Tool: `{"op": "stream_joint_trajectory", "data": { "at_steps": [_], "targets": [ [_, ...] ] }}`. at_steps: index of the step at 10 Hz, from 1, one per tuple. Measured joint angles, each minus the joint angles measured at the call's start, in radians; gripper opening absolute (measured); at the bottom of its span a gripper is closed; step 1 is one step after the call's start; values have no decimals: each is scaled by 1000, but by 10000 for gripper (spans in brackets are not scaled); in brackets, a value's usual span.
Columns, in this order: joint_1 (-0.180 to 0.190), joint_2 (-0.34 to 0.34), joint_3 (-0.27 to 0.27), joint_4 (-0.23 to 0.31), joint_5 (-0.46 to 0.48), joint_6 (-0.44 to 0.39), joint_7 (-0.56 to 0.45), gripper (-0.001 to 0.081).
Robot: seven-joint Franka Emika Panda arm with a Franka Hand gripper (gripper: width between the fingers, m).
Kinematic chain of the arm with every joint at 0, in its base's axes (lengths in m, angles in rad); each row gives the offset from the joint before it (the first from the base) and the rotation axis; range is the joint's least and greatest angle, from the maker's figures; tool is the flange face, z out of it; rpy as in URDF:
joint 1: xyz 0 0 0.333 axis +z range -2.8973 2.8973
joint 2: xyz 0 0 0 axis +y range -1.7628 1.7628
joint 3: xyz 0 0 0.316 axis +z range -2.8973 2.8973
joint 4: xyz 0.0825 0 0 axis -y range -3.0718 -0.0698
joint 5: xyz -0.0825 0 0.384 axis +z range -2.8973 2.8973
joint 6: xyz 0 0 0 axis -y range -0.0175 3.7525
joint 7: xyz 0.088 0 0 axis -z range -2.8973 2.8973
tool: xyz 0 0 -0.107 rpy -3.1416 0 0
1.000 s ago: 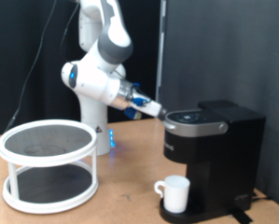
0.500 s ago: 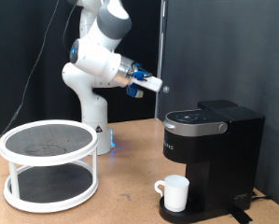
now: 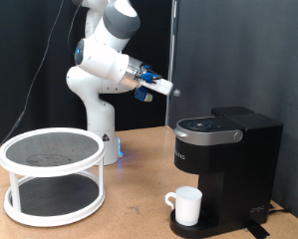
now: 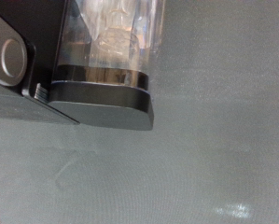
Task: Make a cup of coffee with the keurig machine
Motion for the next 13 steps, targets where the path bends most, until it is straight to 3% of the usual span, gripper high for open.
{"op": "stream_joint_trajectory", "data": {
  "at_steps": [2,5,7,8,10,11,13],
  "targets": [
    [0,-5,13,3,-7,39,-35,734],
    [2,-49,157,51,-94,287,-97,734],
    [-4,-57,246,100,-222,432,-100,734],
    [-14,-56,273,132,-318,458,-106,734],
    [-22,-21,286,196,-392,457,-134,734],
    [-22,-21,286,192,-387,458,-126,734],
    [-26,-3,290,221,-506,303,-86,734]
  ]
}}
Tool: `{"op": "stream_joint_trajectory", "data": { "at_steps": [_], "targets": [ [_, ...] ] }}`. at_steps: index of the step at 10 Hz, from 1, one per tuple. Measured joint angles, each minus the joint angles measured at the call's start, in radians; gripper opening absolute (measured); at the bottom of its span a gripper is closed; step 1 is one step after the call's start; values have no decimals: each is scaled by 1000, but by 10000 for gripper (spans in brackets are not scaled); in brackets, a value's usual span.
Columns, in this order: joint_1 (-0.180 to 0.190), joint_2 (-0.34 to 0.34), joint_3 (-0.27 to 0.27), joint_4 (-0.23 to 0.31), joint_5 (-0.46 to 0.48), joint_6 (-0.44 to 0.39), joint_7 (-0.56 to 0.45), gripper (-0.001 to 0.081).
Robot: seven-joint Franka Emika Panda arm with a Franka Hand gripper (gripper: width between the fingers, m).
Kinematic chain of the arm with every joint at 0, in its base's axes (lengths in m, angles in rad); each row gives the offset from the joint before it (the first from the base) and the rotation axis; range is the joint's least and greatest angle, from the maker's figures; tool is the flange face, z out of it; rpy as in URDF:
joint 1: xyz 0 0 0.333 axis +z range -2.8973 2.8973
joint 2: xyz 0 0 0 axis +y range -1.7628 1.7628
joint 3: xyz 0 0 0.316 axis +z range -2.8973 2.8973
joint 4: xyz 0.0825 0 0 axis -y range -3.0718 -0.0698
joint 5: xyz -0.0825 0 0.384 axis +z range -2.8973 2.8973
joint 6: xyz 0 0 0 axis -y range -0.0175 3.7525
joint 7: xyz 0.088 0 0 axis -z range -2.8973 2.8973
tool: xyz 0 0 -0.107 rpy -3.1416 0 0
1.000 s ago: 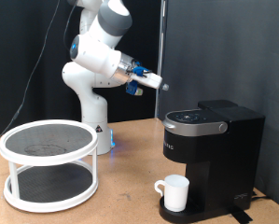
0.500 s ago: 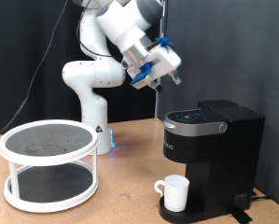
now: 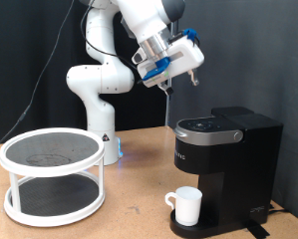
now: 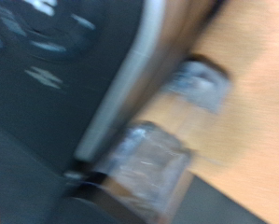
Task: Make a cup of coffee with the keurig machine
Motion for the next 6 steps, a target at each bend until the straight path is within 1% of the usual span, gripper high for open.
{"op": "stream_joint_trajectory", "data": {
  "at_steps": [1,2,3,4,5,6],
  "targets": [
    [-1,30,13,44,-77,-72,38,734],
    [-4,68,34,92,-143,-110,84,734],
    [-10,107,57,139,-201,-116,134,734],
    [-20,138,83,171,-260,-68,183,734],
    [-37,159,115,187,-323,28,241,734],
    [-50,173,139,194,-362,113,279,734]
  ]
}}
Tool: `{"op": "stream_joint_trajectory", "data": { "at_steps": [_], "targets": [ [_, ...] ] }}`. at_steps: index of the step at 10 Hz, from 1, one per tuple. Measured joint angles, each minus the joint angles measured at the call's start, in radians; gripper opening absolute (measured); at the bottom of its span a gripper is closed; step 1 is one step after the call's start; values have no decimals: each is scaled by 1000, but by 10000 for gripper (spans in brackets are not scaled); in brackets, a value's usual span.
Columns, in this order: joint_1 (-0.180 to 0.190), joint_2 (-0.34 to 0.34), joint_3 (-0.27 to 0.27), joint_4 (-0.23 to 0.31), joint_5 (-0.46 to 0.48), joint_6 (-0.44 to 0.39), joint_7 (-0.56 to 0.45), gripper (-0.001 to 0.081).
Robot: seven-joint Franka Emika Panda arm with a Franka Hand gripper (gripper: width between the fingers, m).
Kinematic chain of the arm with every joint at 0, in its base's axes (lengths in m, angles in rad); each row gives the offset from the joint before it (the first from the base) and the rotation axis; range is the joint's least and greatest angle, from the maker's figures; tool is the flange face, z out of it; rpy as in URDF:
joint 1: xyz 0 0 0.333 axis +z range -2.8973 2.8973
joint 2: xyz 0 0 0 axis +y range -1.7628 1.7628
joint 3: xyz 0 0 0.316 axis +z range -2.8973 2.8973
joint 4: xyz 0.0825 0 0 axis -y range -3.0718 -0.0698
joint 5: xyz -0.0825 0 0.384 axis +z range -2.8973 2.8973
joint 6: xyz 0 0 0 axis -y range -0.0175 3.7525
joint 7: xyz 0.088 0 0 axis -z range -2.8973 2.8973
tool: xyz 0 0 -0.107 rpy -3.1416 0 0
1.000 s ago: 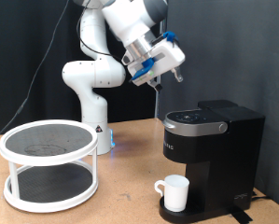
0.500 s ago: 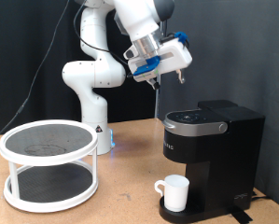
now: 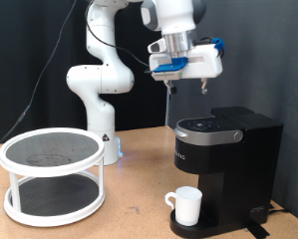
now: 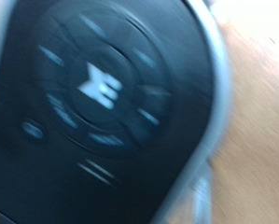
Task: Make a cup of coffee with the keurig machine
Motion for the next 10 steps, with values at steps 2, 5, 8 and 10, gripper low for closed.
{"op": "stream_joint_trajectory", "data": {
  "at_steps": [2,5,8,10],
  "targets": [
    [-9,14,5,19,-23,54,8,734],
    [-22,44,4,78,-33,-31,9,734],
    [-28,141,4,160,-68,-137,16,734],
    [-28,197,7,188,-86,-171,9,575]
  ]
}}
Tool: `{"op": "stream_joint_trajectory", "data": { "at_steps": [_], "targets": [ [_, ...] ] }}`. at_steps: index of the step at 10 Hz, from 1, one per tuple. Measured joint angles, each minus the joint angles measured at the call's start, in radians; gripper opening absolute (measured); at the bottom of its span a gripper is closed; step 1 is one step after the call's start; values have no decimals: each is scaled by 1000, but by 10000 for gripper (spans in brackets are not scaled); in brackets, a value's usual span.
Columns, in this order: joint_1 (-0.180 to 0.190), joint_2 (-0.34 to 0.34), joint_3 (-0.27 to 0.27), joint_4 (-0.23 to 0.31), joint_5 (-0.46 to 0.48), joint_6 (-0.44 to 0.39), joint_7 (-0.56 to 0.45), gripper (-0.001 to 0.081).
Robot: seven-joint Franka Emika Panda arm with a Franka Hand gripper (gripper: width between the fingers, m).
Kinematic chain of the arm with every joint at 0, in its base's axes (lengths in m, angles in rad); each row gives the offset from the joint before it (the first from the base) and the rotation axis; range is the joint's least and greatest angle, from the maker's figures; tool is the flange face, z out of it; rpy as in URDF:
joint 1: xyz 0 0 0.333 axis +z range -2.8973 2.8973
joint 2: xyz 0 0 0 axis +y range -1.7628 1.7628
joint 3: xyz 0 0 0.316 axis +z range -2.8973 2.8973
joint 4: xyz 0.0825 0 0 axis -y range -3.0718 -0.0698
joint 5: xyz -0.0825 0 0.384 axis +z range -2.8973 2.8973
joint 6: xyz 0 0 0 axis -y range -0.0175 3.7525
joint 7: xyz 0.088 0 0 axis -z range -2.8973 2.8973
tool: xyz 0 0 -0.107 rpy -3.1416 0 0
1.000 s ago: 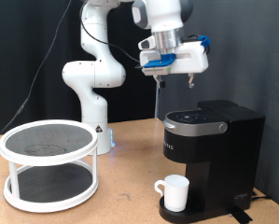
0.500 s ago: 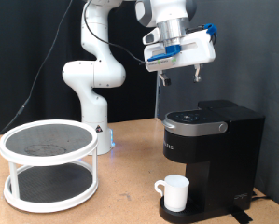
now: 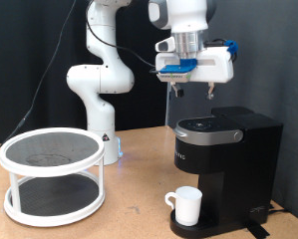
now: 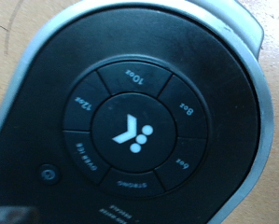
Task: Make a cup of coffee with the keurig machine
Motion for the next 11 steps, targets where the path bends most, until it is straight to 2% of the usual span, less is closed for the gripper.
{"op": "stream_joint_trajectory", "data": {
  "at_steps": [1,2,3,4,5,6,8,11],
  "targets": [
    [0,24,5,13,-11,-26,-6,575],
    [2,44,13,20,-23,-37,-13,396],
    [4,61,20,22,-36,-39,-14,396],
    [5,75,27,23,-47,-39,-14,200],
    [5,88,34,23,-54,-39,-13,74],
    [5,100,39,24,-59,-38,-12,74],
    [5,121,44,24,-70,-31,-4,6],
    [5,151,46,25,-83,-13,14,1]
  ]
}}
